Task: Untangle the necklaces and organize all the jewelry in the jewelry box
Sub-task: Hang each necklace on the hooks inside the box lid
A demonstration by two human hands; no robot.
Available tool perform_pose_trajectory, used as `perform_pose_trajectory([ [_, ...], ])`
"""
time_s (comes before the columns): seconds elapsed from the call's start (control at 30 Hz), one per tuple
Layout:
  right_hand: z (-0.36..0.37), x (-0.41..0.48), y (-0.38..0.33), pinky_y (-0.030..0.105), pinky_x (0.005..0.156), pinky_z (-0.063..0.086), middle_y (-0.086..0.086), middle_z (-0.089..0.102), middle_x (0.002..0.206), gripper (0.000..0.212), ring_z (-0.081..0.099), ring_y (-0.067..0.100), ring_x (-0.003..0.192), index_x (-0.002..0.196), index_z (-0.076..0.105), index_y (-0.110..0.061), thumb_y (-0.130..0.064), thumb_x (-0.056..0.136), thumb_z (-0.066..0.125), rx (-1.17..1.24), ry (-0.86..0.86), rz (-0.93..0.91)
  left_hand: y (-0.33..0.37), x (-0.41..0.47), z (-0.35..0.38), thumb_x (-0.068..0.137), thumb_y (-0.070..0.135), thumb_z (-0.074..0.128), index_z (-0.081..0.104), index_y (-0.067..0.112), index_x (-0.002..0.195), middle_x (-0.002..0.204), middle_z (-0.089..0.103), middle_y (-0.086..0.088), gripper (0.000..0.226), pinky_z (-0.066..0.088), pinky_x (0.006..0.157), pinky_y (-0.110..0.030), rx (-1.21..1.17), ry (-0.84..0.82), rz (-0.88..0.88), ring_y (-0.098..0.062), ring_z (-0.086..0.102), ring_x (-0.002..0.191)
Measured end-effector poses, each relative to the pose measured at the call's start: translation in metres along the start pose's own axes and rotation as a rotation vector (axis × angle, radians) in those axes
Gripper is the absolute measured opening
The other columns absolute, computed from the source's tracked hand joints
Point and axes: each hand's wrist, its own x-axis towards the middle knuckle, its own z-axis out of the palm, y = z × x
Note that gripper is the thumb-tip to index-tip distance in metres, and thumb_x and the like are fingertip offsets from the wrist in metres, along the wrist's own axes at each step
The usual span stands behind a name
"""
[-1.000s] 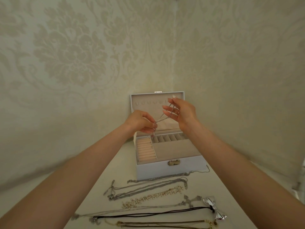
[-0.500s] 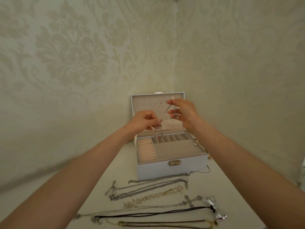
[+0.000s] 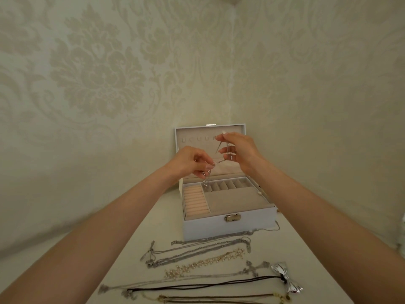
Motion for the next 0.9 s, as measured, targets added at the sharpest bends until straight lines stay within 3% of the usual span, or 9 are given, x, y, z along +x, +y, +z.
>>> perform_pose_trajectory([
  [0.2,0.0,0.002,0.005,0.02,0.047,0.05,0.006,0.065,0.093,0.014,0.056,0.017,0.06,0.087,0.061,-0.006,-0.014,0.095,0.052,0.048,0.006,0.041,0.0,0.004,-0.006,0.082,-0.012,0.061,0.066,-0.005,0.092,0.071,0.064,-0.008,0.014,0.056,0.059,-0.019,0.187,-0.037,-0.015,-0.007,0.065,0.058],
  [0.33,-0.005,0.005,0.011,0.02,0.047,0.051,0.013,0.063,0.085,0.02,0.054,0.017,0.059,0.08,0.058,-0.002,-0.009,0.096,0.048,0.191,0.023,0.159,-0.002,0.007,-0.009,0.083,0.006,0.067,0.067,0.015,0.081,0.078,0.066,0.001,0.009,0.053,0.06,-0.022,0.369,0.087,0.035,-0.006,0.06,0.069],
  [0.47,-0.006,0.008,0.02,0.021,0.043,0.051,0.02,0.059,0.081,0.02,0.053,0.02,0.063,0.079,0.054,0.002,-0.002,0.096,0.045,0.29,0.009,0.306,-0.006,0.012,-0.013,0.081,0.019,0.071,0.067,0.014,0.082,0.082,0.057,0.009,0.007,0.043,0.07,-0.023,0.374,0.177,0.065,-0.008,0.052,0.071],
  [0.57,-0.004,0.01,0.029,0.027,0.044,0.054,0.016,0.055,0.076,0.006,0.056,0.023,0.062,0.086,0.056,0.004,-0.001,0.09,0.055,-0.112,-0.01,0.382,-0.007,0.014,-0.013,0.085,0.014,0.067,0.065,0.009,0.082,0.077,0.061,0.004,0.006,0.041,0.061,-0.011,0.205,0.179,0.057,-0.005,0.051,0.065],
  [0.63,0.001,0.013,0.035,0.029,0.054,0.05,0.009,0.056,0.079,0.01,0.057,0.021,0.069,0.09,0.058,-0.005,-0.007,0.083,0.064,-0.603,0.036,0.228,-0.009,0.017,-0.014,0.087,0.011,0.065,0.063,0.008,0.081,0.075,0.063,0.001,0.007,0.04,0.055,-0.008,0.159,0.17,0.034,-0.004,0.05,0.061],
  [0.67,0.005,0.014,0.036,0.027,0.062,0.046,0.005,0.058,0.085,0.012,0.056,0.018,0.076,0.093,0.058,-0.01,-0.009,0.082,0.063,-0.68,0.088,0.101,-0.011,0.019,-0.015,0.087,0.011,0.064,0.061,0.009,0.079,0.075,0.064,-0.001,0.009,0.04,0.054,-0.007,0.15,0.162,0.021,-0.003,0.05,0.06],
  [0.73,0.013,0.011,0.033,0.023,0.072,0.041,0.002,0.061,0.098,0.02,0.056,0.014,0.089,0.101,0.059,-0.014,-0.007,0.082,0.057,-0.536,0.065,-0.065,-0.015,0.023,-0.016,0.088,0.011,0.063,0.058,0.01,0.075,0.072,0.064,-0.002,0.014,0.04,0.053,-0.008,0.13,0.144,0.01,0.004,0.052,0.054],
  [0.8,0.02,0.011,0.027,0.024,0.083,0.041,0.004,0.065,0.106,0.028,0.057,0.014,0.101,0.105,0.062,-0.013,-0.003,0.081,0.054,-0.395,-0.112,-0.1,-0.019,0.026,-0.018,0.088,0.009,0.062,0.057,0.009,0.075,0.069,0.064,-0.002,0.014,0.04,0.052,-0.008,0.097,0.145,0.0,0.008,0.052,0.049],
  [0.9,0.027,0.015,0.026,0.017,0.078,0.038,0.002,0.069,0.098,0.028,0.061,0.007,0.092,0.106,0.064,-0.013,-0.003,0.08,0.059,-0.415,-0.295,-0.07,-0.026,0.031,-0.022,0.088,0.005,0.06,0.058,0.007,0.077,0.068,0.063,-0.004,0.012,0.039,0.053,-0.01,0.098,0.17,-0.013,0.006,0.053,0.05],
])
